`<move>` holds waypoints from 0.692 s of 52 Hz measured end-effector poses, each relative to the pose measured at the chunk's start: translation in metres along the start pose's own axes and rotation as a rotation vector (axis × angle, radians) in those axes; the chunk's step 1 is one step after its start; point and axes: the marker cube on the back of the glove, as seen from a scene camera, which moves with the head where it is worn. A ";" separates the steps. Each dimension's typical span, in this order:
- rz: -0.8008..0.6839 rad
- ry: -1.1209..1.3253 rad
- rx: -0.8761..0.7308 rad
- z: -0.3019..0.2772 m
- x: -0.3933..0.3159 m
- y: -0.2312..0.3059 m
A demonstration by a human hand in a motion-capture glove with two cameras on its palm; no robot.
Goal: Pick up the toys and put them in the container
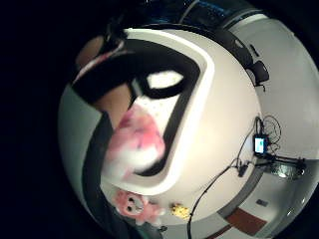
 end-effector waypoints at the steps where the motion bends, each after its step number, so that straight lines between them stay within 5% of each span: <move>1: -0.031 -0.021 0.003 0.000 -0.002 0.002; 16: -0.092 -0.066 0.026 -0.011 -0.008 0.049; 36: 0.045 -0.036 0.093 -0.030 0.122 0.251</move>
